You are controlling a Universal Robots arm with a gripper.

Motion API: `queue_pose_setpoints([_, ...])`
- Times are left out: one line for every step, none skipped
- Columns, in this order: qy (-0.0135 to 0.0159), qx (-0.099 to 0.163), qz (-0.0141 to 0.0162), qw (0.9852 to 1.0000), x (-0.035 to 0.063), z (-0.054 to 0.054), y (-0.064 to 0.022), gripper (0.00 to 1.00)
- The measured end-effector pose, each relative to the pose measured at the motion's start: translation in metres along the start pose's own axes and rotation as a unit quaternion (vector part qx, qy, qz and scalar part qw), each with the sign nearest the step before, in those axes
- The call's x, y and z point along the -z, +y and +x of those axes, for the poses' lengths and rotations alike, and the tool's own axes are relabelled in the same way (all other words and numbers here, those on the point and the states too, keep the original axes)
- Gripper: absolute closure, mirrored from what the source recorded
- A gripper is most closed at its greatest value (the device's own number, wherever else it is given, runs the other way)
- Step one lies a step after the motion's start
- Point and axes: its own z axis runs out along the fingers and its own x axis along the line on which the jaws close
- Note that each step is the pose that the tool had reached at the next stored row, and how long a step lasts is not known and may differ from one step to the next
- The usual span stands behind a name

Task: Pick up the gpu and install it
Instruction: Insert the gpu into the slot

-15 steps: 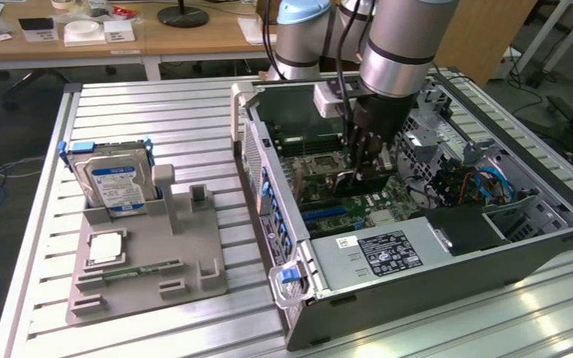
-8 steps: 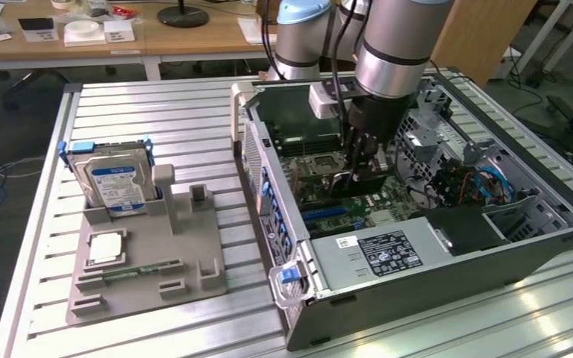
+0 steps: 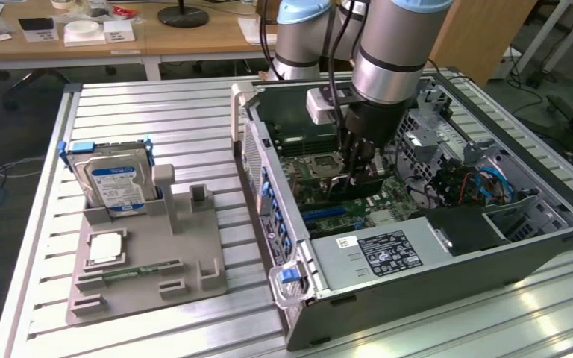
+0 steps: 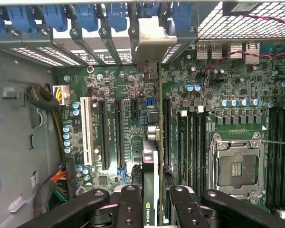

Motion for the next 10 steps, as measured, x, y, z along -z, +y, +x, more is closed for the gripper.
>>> queue_pose_setpoints([0.0000, 0.000, 0.0000, 1.0000, 0.0000, 0.0000, 0.0000, 0.73])
queue_pose_setpoints([0.0000, 0.000, 0.0000, 1.0000, 0.0000, 0.0000, 0.0000, 0.73])
queue_pose_setpoints([-0.0001, 0.000, 0.0001, 1.0000, -0.0001, 0.0000, 0.0000, 0.73])
queue_pose_setpoints([-0.0002, 0.000, 0.0001, 1.0000, -0.0009, -0.0001, 0.0000, 0.73])
queue_pose_setpoints([-0.0003, 0.000, 0.0001, 1.0000, -0.0023, 0.0000, 0.0001, 0.73])
queue_pose_setpoints([-0.0002, 0.000, 0.0001, 1.0000, -0.0037, 0.0001, 0.0003, 0.73])
queue_pose_setpoints([-0.0001, 0.000, 0.0002, 1.0000, -0.0046, 0.0001, 0.0004, 0.73])
queue_pose_setpoints([-0.0001, 0.000, 0.0002, 1.0000, -0.0048, 0.0001, 0.0005, 0.73])
queue_pose_setpoints([0.0000, 0.000, 0.0001, 1.0000, -0.0048, 0.0001, 0.0008, 0.73])
queue_pose_setpoints([0.0000, 0.000, 0.0002, 1.0000, -0.0048, 0.0001, 0.0011, 0.73])
